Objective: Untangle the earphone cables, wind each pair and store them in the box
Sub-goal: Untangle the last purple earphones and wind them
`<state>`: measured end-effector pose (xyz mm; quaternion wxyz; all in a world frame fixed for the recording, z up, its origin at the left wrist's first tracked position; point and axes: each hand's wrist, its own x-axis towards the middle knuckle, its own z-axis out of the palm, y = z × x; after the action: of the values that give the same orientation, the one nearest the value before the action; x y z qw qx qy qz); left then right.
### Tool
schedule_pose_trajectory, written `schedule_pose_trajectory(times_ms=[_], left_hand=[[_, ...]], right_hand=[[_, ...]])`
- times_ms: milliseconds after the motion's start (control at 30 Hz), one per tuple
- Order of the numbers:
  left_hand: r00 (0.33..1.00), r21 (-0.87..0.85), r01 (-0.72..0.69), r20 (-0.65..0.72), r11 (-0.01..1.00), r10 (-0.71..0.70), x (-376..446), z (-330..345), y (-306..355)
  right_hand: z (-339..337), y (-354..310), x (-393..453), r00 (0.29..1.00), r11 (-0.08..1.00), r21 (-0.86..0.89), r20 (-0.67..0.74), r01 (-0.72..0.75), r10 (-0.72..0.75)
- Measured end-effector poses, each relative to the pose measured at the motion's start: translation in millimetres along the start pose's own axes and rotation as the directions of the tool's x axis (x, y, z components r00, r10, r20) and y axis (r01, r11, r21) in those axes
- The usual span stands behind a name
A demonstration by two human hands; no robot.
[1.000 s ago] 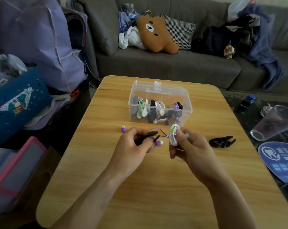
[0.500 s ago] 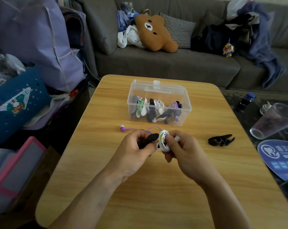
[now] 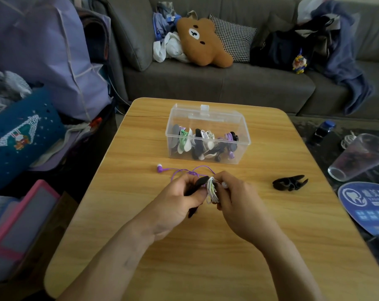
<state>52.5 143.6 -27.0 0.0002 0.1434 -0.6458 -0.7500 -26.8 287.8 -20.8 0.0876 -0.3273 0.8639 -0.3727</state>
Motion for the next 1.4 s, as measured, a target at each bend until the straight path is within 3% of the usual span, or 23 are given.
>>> schedule_pose_trajectory(times_ms=[100,200,267,367,500,567,667,833,1000,1067,1133,1200,1267,1300,1400], left_hand=[[0.995,-0.155,0.046,0.098,0.987,-0.031,-0.2,-0.5,2.3],[0.998,-0.237,0.060,0.026,0.970,-0.056,0.6,4.4,1.3],[0.998,-0.179,0.032,-0.052,0.983,-0.042,1.0,7.0,-0.6],[0.994,0.051,-0.048,-0.094,0.998,0.052,0.5,9.0,-4.3],[0.981,0.162,-0.191,-0.014,0.968,0.196,-1.3,9.9,-4.0],[0.977,0.135,-0.212,0.003,0.968,0.214,-2.6,8.8,-0.7],[0.978,-0.048,-0.210,-0.009,0.977,0.210,-3.2,11.6,3.5],[0.972,-0.260,-0.214,-0.153,0.942,0.179,1.3,12.1,2.4],[0.934,-0.155,-0.321,-0.213,0.934,0.286,-1.7,11.1,2.7],[0.918,-0.068,-0.356,-0.211,0.932,0.335,-3.9,10.3,3.0],[0.911,0.036,-0.374,-0.175,0.927,0.374,-7.1,10.1,4.3],[0.885,0.218,-0.402,-0.156,0.889,0.438,-8.4,10.2,4.8],[0.838,0.467,-0.407,-0.152,0.785,0.525,-5.7,8.4,3.1],[0.824,0.562,-0.400,-0.126,0.724,0.553,-3.4,6.0,0.4],[0.860,0.681,-0.329,-0.071,0.654,0.506,2.8,-1.2,-12.7]], right_hand=[[0.8,2.0,0.4,0.999,0.995,-0.094,-0.021,0.037,-0.039],[1.5,4.4,0.4,0.999,0.988,-0.153,-0.024,0.036,-0.040],[4.0,4.5,-0.9,0.998,0.982,-0.179,-0.010,0.056,-0.058],[10.1,3.0,-1.0,0.995,0.975,-0.200,0.003,0.099,-0.101],[13.2,3.0,-2.5,0.996,0.987,-0.133,0.023,0.089,-0.087],[12.6,4.8,-1.8,0.999,0.998,-0.043,0.039,0.036,-0.034],[9.2,4.9,-0.7,0.995,0.981,0.185,0.098,-0.048,0.030],[6.0,-6.8,-2.9,0.969,0.846,0.501,0.239,-0.184,0.070],[17.7,-13.5,-3.4,0.948,0.653,0.693,0.284,-0.305,0.142],[21.7,-15.5,-2.3,0.950,0.568,0.763,0.276,-0.308,0.145],[23.3,-16.5,-1.3,0.965,0.557,0.788,0.215,-0.263,0.151],[22.4,-13.1,-0.2,0.980,0.683,0.705,0.087,-0.188,0.181],[20.9,-6.0,1.5,0.980,0.903,0.409,-0.077,-0.135,0.181],[21.3,-2.0,1.9,0.978,0.961,0.250,-0.135,-0.120,0.157],[26.0,9.2,2.7,0.972,0.999,-0.010,-0.235,-0.030,0.027]])
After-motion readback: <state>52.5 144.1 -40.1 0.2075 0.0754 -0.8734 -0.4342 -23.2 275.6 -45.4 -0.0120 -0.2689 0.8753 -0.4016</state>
